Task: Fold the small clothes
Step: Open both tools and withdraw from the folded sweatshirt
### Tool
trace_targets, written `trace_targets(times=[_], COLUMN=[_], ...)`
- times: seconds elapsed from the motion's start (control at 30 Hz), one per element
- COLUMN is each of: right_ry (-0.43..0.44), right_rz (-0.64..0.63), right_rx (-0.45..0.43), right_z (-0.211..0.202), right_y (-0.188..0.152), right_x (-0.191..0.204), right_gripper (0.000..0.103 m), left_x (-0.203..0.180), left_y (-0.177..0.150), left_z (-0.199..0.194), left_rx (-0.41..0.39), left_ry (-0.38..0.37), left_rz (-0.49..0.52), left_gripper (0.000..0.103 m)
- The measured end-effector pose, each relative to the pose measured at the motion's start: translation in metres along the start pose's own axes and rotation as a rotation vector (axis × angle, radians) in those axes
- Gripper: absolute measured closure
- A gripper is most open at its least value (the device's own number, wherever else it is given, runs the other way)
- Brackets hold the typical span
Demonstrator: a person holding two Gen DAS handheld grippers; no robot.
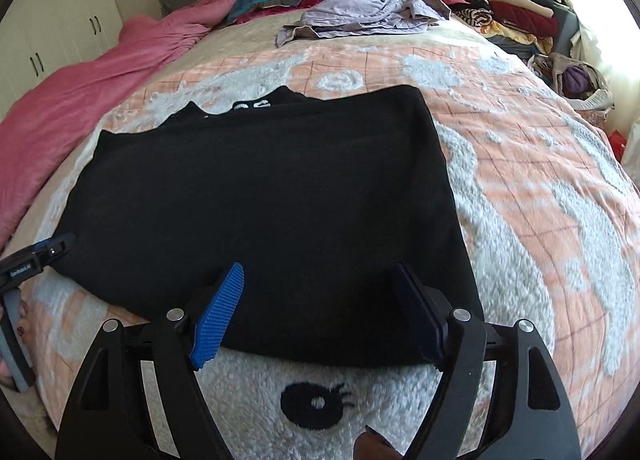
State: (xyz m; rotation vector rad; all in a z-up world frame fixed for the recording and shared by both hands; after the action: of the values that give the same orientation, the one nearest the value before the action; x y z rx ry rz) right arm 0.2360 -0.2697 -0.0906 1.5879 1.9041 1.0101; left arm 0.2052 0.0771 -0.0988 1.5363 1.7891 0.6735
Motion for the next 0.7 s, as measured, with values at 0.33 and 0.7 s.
trace_targets(times=[0.33,0.7], right_ry=[0.001,-0.041], right_rz=[0.035,0.041], right_rx=[-0.051,-0.142], right_z=[-0.019,-0.041], right_y=[-0.013,-0.009], right_x=[-0.001,-0.006], right_gripper=[0.015,0.004], left_x=[-0.006,-0.011], left_y=[-0.008,-0.01], left_z=[-0.015,-0.03], left_rx=[0.001,-0.011], left_ry=[0.007,0.014], left_rz=[0.003,0.008], left_gripper=[0.039,0.017])
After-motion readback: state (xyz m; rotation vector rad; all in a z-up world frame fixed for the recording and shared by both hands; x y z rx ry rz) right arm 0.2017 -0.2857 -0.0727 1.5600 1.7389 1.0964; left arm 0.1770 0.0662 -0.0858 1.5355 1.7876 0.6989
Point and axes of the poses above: each gripper's, at about its wrist camera, not at the fingertips, and z roughly the way its jaws point, x to its left, y to its top, the point moved 5 cm from there along z, roughly the way its jaws point, and after that the axes turned 13 degrees about -x, right-handed, at the moved point
